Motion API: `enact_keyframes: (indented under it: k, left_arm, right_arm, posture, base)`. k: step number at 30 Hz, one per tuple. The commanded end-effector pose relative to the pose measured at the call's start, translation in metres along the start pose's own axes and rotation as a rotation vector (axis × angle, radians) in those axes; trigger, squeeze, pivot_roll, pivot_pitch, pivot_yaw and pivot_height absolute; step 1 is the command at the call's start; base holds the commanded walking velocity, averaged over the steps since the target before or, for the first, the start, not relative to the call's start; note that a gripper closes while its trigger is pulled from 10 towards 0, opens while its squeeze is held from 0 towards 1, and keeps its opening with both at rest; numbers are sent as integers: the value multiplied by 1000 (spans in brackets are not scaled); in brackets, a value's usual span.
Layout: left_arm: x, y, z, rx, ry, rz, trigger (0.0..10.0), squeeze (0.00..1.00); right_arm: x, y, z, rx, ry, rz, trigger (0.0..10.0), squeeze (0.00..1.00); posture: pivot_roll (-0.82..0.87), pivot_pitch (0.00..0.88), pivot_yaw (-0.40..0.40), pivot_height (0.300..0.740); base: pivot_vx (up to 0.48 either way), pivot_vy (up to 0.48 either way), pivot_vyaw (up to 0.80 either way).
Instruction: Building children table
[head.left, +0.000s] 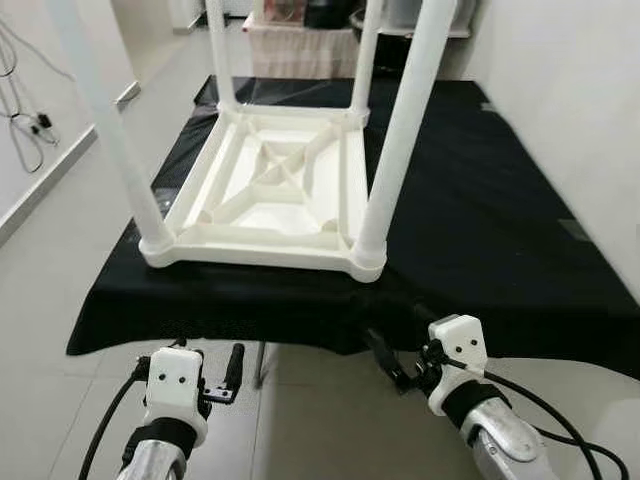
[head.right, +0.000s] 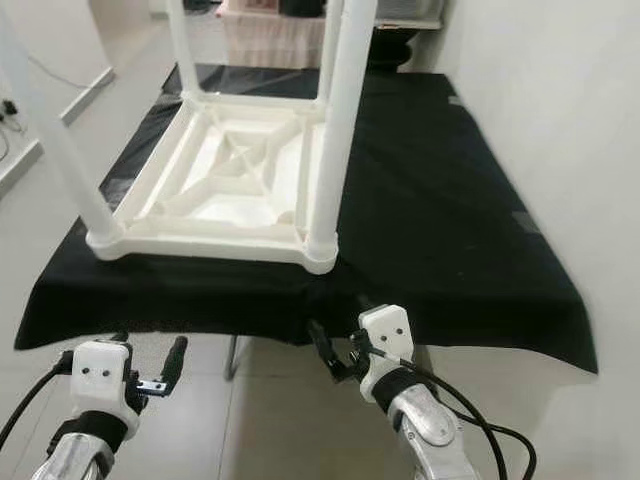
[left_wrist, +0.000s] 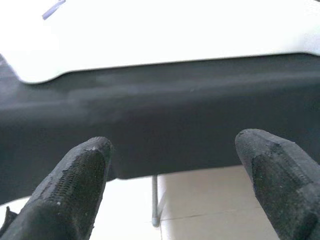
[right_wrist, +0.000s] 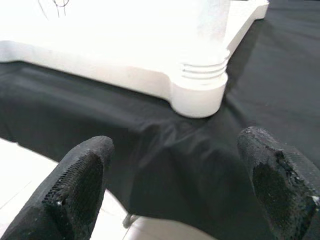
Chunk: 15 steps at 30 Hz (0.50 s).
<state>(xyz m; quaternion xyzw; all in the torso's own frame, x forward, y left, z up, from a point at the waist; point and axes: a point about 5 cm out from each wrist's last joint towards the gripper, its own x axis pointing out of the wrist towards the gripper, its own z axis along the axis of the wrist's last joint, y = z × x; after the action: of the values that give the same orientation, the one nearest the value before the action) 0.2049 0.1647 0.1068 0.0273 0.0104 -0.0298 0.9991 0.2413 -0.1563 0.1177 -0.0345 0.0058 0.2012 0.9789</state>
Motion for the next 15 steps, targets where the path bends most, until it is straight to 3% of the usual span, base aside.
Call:
enact_keyframes:
  k: [1, 10, 15]
  left_arm:
    - [-1, 1, -4, 6, 15, -4, 10000, 0]
    - [0, -1, -2, 13, 7, -31, 10000, 0]
    - [2, -6, 1, 39, -12, -96, 10000, 0]
  right_arm:
    - [0, 1, -3, 9, 1, 11, 10000, 0]
    - [0, 1, -5, 23, 22, 15, 10000, 0]
    - [0, 0, -4, 80, 1, 26, 10000, 0]
  posture:
    - [-8, 147, -21, 740]
    - [-12, 152, -25, 740]
    - [-12, 152, -26, 740]
  base:
    - [277, 0, 0]
    - [277, 0, 0]
    - [279, 0, 0]
